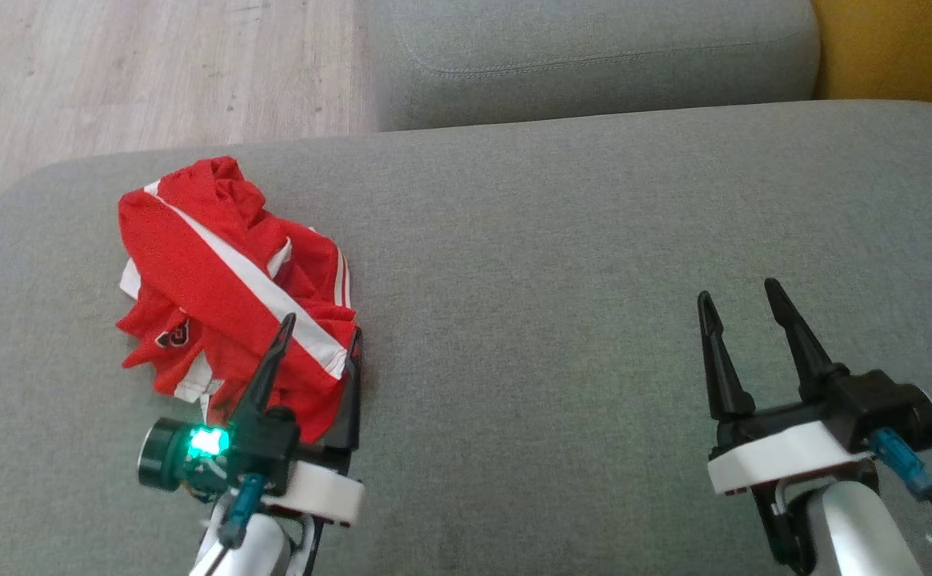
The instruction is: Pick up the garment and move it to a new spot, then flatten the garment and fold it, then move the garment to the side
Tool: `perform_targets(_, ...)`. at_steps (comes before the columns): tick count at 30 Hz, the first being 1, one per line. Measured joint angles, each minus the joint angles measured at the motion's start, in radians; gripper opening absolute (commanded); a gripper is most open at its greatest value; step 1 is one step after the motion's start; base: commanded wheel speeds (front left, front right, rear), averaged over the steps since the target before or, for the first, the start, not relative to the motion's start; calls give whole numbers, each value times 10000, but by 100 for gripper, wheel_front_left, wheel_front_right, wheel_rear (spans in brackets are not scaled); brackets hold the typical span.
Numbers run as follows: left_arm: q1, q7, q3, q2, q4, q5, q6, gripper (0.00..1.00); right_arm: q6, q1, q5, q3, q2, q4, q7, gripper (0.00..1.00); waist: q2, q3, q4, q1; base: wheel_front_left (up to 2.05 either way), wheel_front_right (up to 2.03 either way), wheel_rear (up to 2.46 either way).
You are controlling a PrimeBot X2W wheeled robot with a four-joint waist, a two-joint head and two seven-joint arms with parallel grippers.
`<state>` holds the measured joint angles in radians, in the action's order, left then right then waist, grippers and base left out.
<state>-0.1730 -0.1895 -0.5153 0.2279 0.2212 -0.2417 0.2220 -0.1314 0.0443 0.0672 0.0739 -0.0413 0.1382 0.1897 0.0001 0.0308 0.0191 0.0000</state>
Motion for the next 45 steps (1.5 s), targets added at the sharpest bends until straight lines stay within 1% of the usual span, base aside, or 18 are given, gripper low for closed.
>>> perform_targets(3,-125,-100,-251,98,12,332,81,100,0,84,-495,6,0,6,100,100,0,1,13,0,0,0,0)
perform_targets(6,-138,-203,-380,100,6,407,98,100,0,81,-853,8,-2,10,184,100,0,4,18,0,0,0,0)
perform_targets(10,-132,-301,-272,23,-81,192,140,100,0,81,-1174,-15,-6,6,280,100,0,13,25,0,0,0,0)
perform_targets(12,-98,-332,-25,-136,-173,-42,6,100,0,81,-1227,-2,-6,-13,336,100,0,21,33,0,0,0,0)
perform_targets(15,-10,-422,351,-297,-255,-128,-230,100,0,73,-815,-2,-6,-17,408,100,0,16,37,0,0,0,0)
perform_targets(16,118,-510,683,-472,-267,-268,-416,100,0,68,-272,-31,-6,4,495,100,0,-3,41,0,0,0,0)
perform_targets(19,338,-602,907,-581,-151,-58,-681,100,0,63,316,-111,-8,125,587,100,0,-28,47,0,0,0,0)
perform_targets(23,504,-627,1340,-872,261,8,-970,100,0,44,915,-182,-8,539,612,100,0,-86,55,0,0,0,0)
perform_targets(29,588,-627,1866,-1195,756,-48,-1360,100,0,35,1204,-207,-10,1223,612,100,0,-65,4,-1,0,0,0)
perform_targets(34,587,-627,2157,-1363,989,38,-1613,100,0,56,1409,-226,-10,1384,612,100,0,-12,-31,0,0,0,0)
perform_targets(39,584,-627,2378,-1490,1060,171,-1708,100,0,63,1394,-236,-10,1384,612,100,0,-15,39,0,0,0,0)
perform_targets(45,590,-627,2708,-1607,1208,353,-1791,100,0,58,1381,-94,-12,1381,612,100,0,-145,371,-1,0,0,0)
